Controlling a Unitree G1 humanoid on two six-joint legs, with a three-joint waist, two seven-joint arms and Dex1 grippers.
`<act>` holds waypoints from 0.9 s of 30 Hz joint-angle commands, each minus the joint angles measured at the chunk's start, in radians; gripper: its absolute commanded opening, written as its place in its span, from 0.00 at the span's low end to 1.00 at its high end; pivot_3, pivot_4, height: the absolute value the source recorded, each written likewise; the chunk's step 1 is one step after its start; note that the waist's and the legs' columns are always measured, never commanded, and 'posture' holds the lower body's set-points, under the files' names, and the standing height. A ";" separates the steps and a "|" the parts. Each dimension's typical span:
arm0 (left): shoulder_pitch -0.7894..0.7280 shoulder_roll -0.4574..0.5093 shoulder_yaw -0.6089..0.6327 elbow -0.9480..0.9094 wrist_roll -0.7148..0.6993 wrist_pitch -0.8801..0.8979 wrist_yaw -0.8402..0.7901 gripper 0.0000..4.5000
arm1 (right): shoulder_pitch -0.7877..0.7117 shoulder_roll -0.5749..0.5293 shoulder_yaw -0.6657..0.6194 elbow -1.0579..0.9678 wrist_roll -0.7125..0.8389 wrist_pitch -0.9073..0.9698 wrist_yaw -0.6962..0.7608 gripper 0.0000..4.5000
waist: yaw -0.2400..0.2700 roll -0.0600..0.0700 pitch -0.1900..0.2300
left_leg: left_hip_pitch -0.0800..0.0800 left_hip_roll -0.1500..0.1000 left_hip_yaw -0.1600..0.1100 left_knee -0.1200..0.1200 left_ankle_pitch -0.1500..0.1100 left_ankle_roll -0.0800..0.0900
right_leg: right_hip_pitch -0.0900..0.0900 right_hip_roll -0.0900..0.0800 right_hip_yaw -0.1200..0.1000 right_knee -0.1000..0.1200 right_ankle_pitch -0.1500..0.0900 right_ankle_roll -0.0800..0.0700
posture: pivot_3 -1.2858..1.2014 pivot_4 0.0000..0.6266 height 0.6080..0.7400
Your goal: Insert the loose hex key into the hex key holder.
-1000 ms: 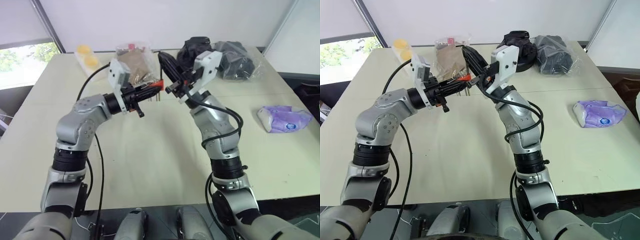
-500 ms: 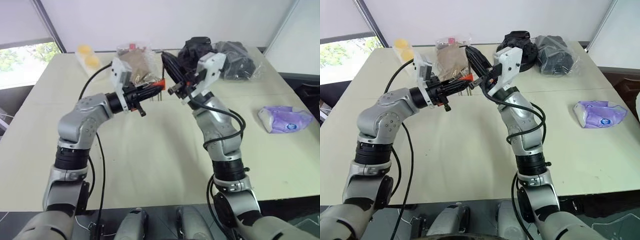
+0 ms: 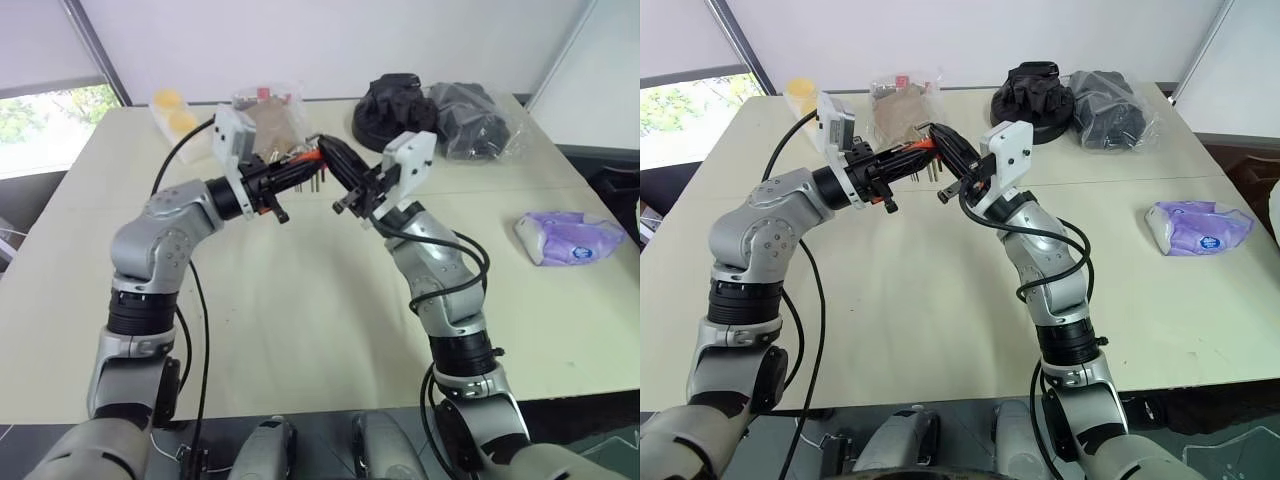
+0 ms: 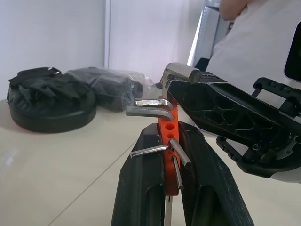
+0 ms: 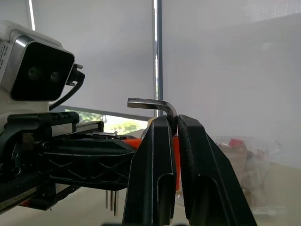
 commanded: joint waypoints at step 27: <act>-0.028 -0.340 -0.058 0.401 -0.027 0.153 0.041 0.00 | 0.260 -0.517 -0.307 -0.254 0.216 0.265 0.194 0.81 | 0.033 -0.001 0.000 | 0.000 0.000 0.002 0.002 0.000 0.001 | 0.003 0.001 0.000 -0.004 0.000 0.000 | 0.52 0.24 1.00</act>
